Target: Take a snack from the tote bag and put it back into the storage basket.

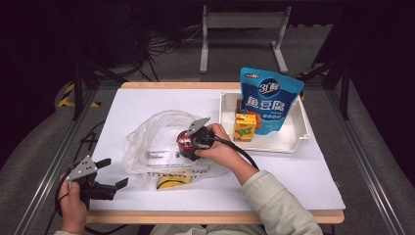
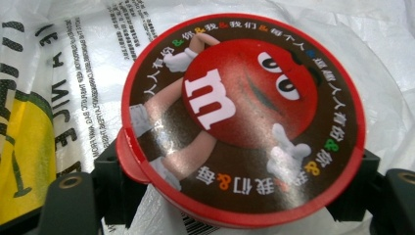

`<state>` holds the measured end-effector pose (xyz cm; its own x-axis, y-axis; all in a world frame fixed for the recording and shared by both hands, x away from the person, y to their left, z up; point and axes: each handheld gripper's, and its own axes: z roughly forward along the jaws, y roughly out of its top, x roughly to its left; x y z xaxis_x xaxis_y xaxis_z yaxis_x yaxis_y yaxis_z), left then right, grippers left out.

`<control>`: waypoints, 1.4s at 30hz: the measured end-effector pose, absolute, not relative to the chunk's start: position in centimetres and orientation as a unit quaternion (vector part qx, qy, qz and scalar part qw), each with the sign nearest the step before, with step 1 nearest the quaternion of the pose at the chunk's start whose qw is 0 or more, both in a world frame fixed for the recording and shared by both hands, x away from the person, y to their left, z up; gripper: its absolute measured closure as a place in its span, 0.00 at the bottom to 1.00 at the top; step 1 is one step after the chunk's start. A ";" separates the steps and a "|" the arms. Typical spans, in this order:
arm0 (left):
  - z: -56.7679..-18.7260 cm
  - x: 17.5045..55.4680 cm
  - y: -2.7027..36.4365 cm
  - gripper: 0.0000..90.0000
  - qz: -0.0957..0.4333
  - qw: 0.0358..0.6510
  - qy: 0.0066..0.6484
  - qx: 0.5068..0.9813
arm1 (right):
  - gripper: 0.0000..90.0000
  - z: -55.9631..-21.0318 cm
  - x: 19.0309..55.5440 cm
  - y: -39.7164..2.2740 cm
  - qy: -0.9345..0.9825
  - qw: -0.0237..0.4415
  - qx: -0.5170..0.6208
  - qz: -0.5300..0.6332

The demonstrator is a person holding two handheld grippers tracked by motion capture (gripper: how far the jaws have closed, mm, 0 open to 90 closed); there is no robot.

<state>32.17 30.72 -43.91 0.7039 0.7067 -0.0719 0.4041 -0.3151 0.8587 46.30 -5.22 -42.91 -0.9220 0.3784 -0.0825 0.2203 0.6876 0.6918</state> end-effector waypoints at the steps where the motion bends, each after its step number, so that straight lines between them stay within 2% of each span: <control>1: -43.9 32.2 30.7 0.02 0.161 0.469 0.349 0.795 | 0.28 -42.9 46.3 -5.2 0.912 0.108 0.165 0.360; 13: -44.0 32.2 30.7 0.02 0.161 0.469 0.350 0.795 | 0.28 -42.2 45.8 -5.0 0.917 0.114 0.152 0.351; 42: -43.9 32.2 30.7 0.02 0.161 0.469 0.350 0.795 | 0.28 -36.6 42.9 -4.4 0.913 0.109 0.110 0.377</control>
<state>32.20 30.74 -43.93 0.7032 0.7072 -0.0729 0.4054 -0.3146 0.8583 42.94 -4.42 -36.58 -0.9522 0.2827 -0.1154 0.1187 0.6909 0.7131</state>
